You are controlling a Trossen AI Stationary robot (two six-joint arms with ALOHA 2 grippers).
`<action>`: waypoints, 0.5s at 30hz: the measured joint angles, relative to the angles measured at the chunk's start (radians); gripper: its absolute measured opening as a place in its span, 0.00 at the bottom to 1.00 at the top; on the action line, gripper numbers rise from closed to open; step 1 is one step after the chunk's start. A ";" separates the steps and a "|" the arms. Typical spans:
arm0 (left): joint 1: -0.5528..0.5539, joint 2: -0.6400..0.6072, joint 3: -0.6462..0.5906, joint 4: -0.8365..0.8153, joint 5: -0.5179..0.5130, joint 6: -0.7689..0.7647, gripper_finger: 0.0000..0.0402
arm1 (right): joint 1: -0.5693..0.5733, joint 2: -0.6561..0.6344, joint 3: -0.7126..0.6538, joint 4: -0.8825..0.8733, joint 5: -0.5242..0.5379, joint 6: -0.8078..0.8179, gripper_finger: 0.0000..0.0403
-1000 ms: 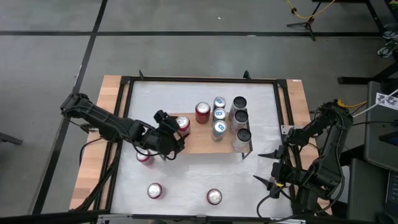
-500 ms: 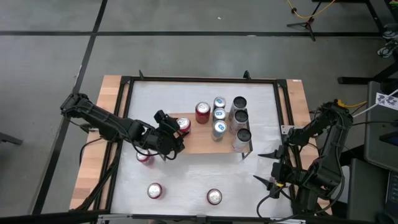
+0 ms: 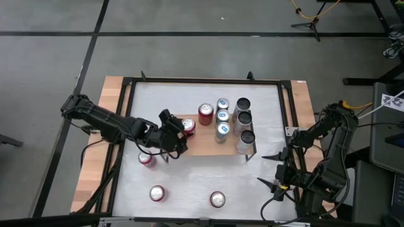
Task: Place canned beverage on shelf
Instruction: Put the top right red soda can on the shelf
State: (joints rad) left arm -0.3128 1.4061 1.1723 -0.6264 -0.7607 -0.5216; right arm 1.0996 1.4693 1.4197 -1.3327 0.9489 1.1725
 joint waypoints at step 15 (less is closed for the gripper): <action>0.128 -0.048 -0.001 0.082 0.261 0.322 0.70 | 0.000 0.000 0.000 0.000 0.000 0.000 0.92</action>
State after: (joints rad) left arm -0.1844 1.3583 1.1709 -0.5439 -0.4999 -0.1997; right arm 1.0992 1.4693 1.4196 -1.3323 0.9488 1.1728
